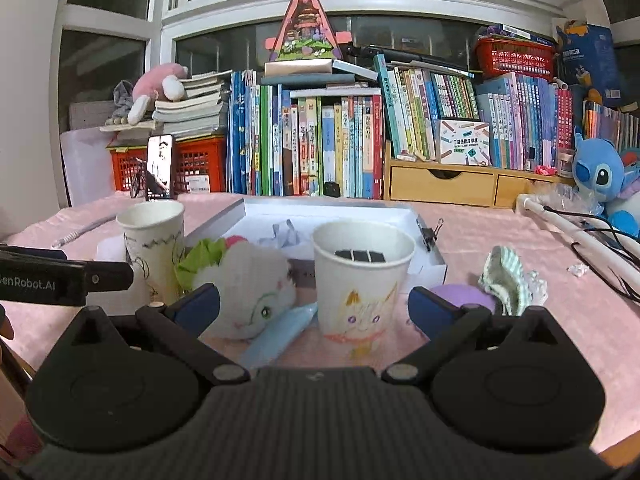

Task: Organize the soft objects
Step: 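Move both tools back toward the soft items beside the cups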

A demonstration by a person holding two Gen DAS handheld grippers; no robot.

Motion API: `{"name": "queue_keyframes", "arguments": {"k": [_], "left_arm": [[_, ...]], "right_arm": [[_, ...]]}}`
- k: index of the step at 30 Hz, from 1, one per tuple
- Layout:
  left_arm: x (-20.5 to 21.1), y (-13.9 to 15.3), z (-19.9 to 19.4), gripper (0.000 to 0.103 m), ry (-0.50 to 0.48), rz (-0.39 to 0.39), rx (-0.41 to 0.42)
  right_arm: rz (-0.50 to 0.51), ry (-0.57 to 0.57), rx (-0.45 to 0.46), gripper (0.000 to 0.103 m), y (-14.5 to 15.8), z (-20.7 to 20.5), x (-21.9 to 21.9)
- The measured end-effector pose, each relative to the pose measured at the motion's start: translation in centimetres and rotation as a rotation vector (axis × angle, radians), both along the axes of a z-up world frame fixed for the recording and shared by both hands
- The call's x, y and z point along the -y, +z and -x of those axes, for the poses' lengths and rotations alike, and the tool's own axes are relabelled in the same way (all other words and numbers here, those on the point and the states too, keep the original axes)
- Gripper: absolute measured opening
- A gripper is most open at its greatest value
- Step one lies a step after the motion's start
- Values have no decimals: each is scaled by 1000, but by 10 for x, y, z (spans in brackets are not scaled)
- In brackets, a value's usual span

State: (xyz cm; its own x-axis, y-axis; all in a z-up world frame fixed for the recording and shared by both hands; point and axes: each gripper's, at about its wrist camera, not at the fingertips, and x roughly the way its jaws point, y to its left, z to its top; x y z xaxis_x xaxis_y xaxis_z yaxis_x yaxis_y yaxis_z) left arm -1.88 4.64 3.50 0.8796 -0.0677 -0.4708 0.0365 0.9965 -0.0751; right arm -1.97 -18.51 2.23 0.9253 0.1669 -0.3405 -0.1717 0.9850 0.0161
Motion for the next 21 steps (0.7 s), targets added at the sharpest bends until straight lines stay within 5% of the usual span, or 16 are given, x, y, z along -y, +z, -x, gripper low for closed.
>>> {"name": "queue_keyframes", "arguments": {"k": [14,21], "left_arm": [[11,-25,-7,102,30,-39,-10],[10,-30,-14,101,66,-37,-2]], "right_arm": [[11,22,-31,101,-20,-8,-13],[22,38,-58,92,-29,-14,-22]]}}
